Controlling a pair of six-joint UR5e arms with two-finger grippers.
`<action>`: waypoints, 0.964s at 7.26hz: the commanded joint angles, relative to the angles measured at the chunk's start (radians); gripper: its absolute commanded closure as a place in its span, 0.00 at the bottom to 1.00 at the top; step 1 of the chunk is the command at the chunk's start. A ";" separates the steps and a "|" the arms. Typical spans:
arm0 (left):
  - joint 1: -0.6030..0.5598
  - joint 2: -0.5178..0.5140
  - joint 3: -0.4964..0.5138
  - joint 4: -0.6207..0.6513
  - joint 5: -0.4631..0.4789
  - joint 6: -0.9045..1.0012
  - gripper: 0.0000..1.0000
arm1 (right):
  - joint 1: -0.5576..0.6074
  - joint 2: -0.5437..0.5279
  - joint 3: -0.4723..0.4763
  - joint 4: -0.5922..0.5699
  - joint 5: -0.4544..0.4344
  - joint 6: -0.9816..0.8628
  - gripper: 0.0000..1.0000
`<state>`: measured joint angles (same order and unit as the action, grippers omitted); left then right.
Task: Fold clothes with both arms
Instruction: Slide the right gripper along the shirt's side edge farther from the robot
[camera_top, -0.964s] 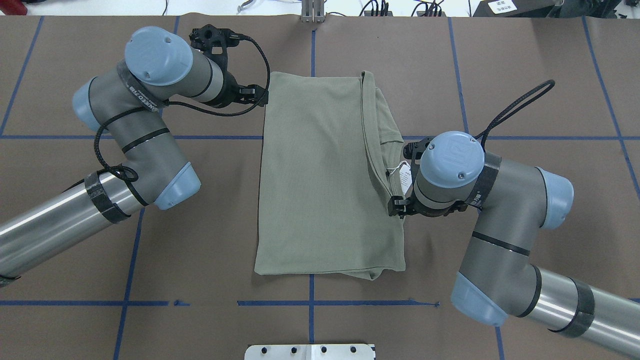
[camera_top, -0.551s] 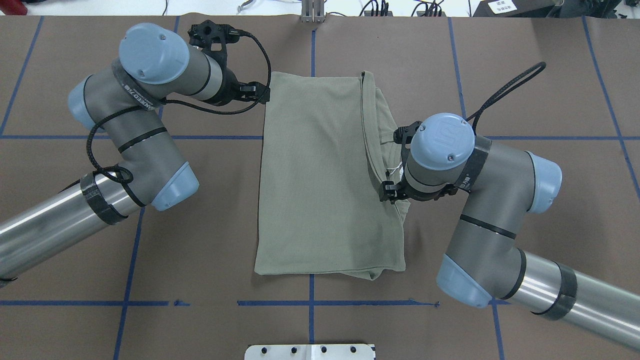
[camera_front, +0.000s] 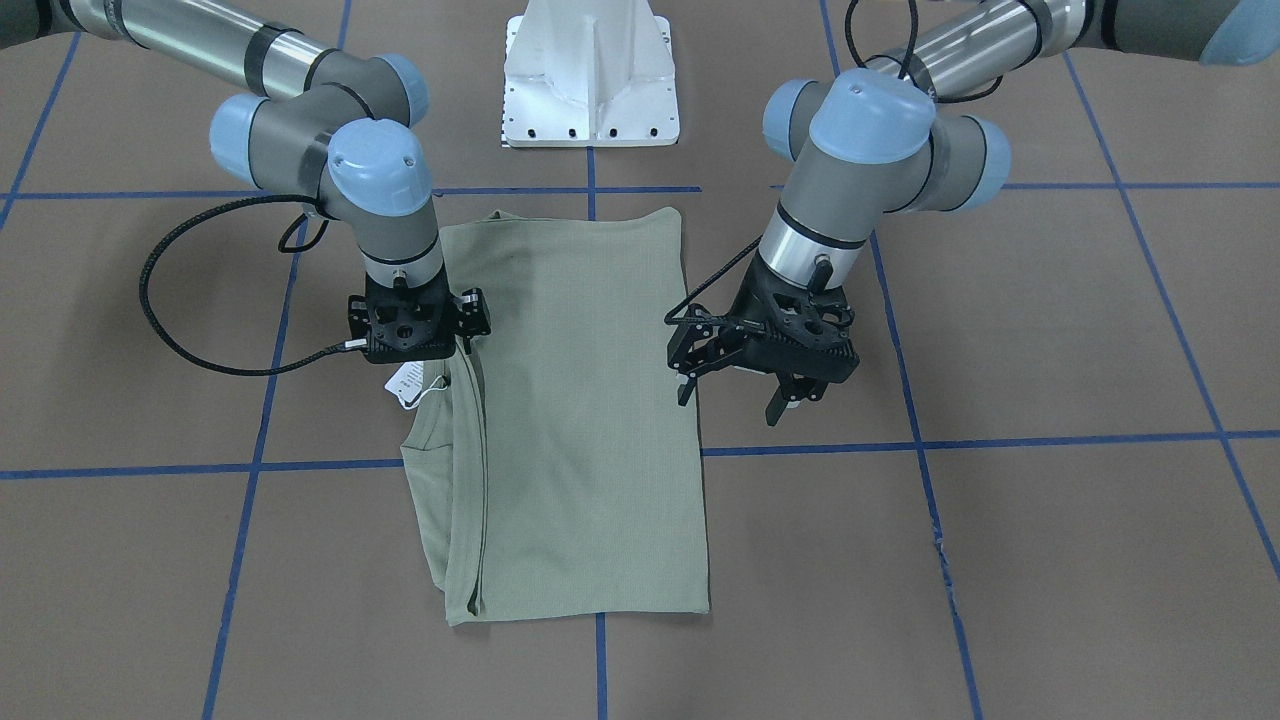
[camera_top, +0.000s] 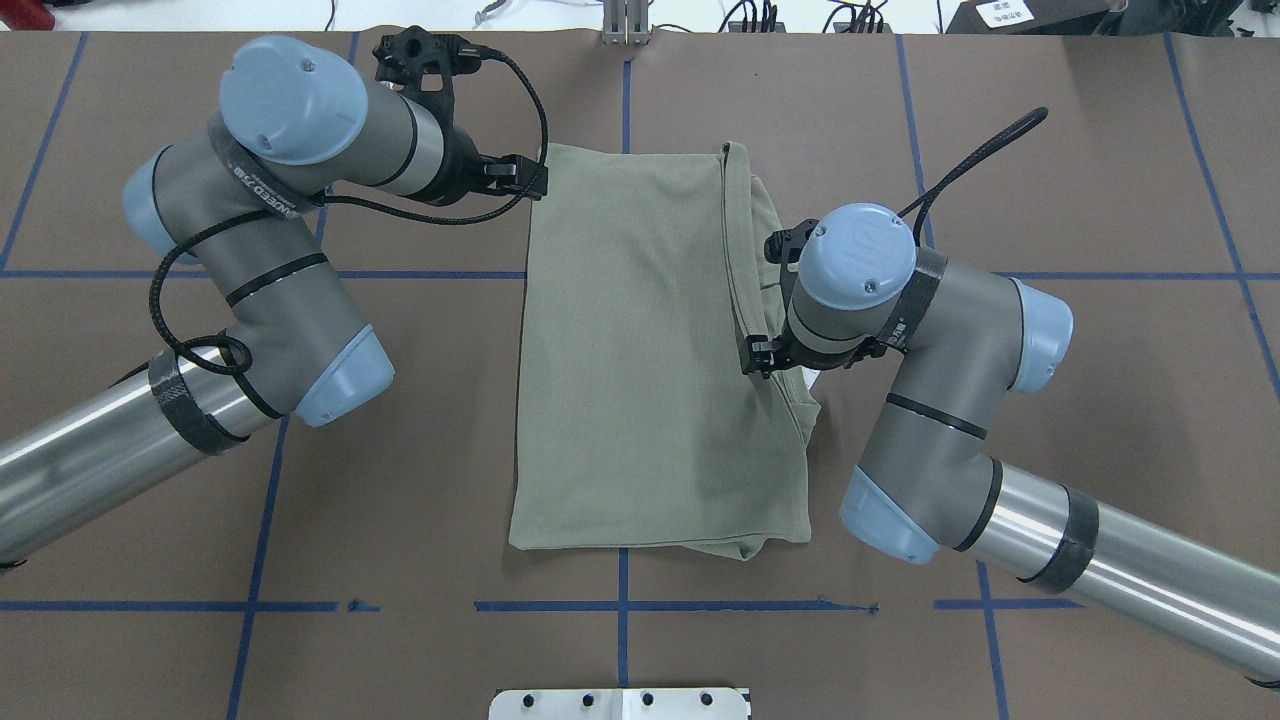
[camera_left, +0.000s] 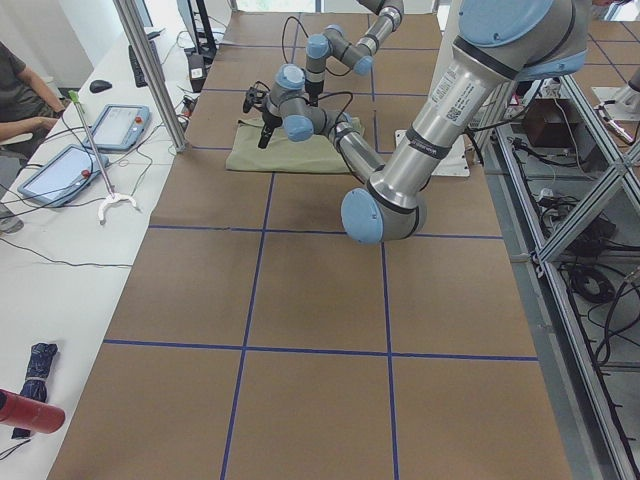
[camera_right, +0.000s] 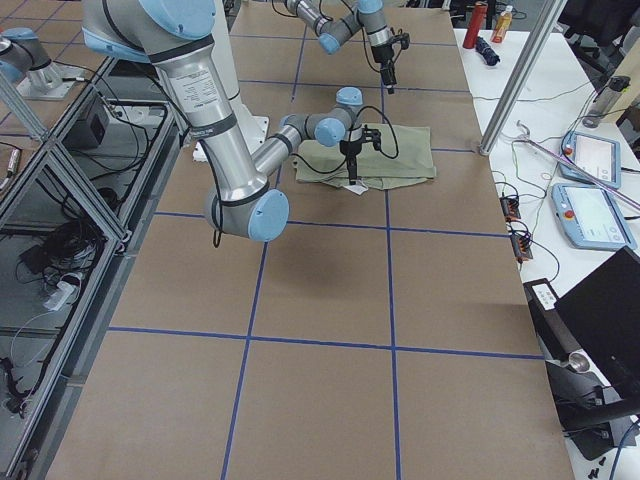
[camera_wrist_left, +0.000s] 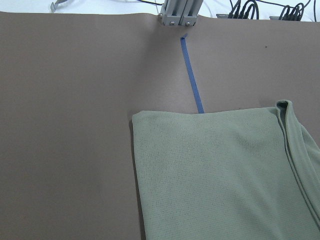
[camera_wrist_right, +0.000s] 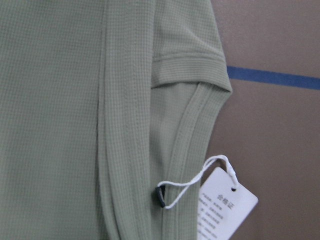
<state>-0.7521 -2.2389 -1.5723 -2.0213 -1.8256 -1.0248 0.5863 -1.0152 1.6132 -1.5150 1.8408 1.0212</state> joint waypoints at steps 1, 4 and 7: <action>-0.003 -0.001 -0.002 0.001 0.000 0.006 0.00 | 0.006 0.075 -0.082 0.018 0.000 0.005 0.00; -0.003 -0.001 -0.002 -0.002 0.000 0.006 0.00 | 0.033 0.073 -0.116 0.016 0.001 -0.016 0.00; -0.003 -0.002 -0.003 -0.004 -0.001 0.005 0.00 | 0.049 0.070 -0.131 0.015 0.005 -0.033 0.00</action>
<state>-0.7547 -2.2401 -1.5752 -2.0237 -1.8268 -1.0199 0.6280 -0.9441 1.4899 -1.5004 1.8429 0.9956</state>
